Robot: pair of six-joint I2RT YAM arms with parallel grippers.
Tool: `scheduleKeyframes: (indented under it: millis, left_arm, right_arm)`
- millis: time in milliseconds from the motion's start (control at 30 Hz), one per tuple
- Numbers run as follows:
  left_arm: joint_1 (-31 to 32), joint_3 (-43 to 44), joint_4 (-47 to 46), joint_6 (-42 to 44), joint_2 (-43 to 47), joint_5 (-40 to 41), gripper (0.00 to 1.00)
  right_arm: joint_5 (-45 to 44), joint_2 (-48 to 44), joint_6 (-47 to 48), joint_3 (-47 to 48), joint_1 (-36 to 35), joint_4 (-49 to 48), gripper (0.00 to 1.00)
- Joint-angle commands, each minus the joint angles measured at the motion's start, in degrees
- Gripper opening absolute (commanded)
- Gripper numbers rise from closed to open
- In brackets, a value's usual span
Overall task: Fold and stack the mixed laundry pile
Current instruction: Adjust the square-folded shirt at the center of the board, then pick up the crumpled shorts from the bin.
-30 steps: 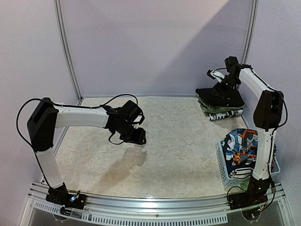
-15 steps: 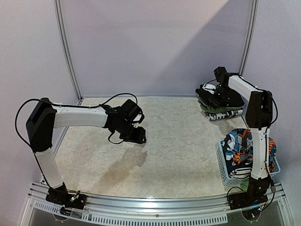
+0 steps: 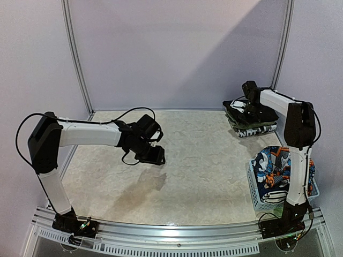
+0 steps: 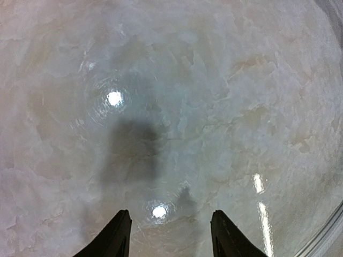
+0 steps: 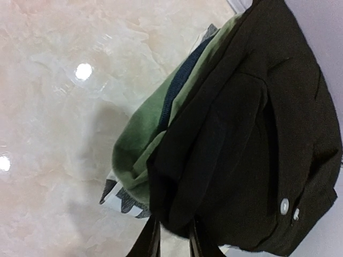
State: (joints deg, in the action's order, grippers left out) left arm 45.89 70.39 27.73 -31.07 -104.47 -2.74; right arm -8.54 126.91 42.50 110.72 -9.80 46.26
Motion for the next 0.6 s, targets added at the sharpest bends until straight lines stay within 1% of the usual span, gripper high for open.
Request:
scheduleKeyframes:
  millis: [0,100,133,200,233,333,367,400,433,567]
  left_arm:
    - [1.35,-0.61,-1.10,-0.56,1.94,0.32,0.52]
    - [1.48,-0.61,-1.05,-0.66,2.19,0.83,0.53]
    - [1.56,-0.58,-0.97,-0.58,2.55,1.27,0.53]
    - [1.57,-0.26,0.16,0.09,3.50,2.49,0.55]
    - [1.57,0.13,1.06,0.58,4.16,4.96,0.57]
    - [1.57,1.93,3.86,3.72,6.72,11.44,0.61]
    - [1.57,2.68,4.53,5.03,7.73,12.81,0.63]
    - [1.57,3.38,5.00,6.29,8.64,15.57,0.95]
    - [1.57,4.12,5.46,7.71,9.61,17.77,0.99]
    - [1.57,6.21,6.38,11.71,13.26,28.57,0.99]
  right_arm:
    - [-1.22,-4.78,-2.22,-2.14,-0.91,-1.59,0.27]
    - [-2.51,-4.63,-3.42,-2.55,-0.92,-3.83,0.61]
    - [-2.38,-4.78,-4.35,-2.12,-0.88,-3.70,0.68]
    - [-1.39,-6.65,-6.30,-1.71,-0.91,-3.75,0.76]
    - [-0.60,-7.99,-7.28,-2.07,-0.92,-4.03,0.80]
    - [2.67,-15.24,-11.13,-4.14,-0.88,-4.33,0.98]
    - [3.97,-17.75,-12.99,-4.47,-0.96,-4.23,0.99]
    - [4.80,-19.60,-14.12,-5.52,-0.92,-4.21,0.99]
    - [5.26,-22.79,-15.93,-6.62,-0.87,-4.57,0.99]
    - [7.68,-31.38,-23.81,-11.08,-0.69,-3.19,0.99]
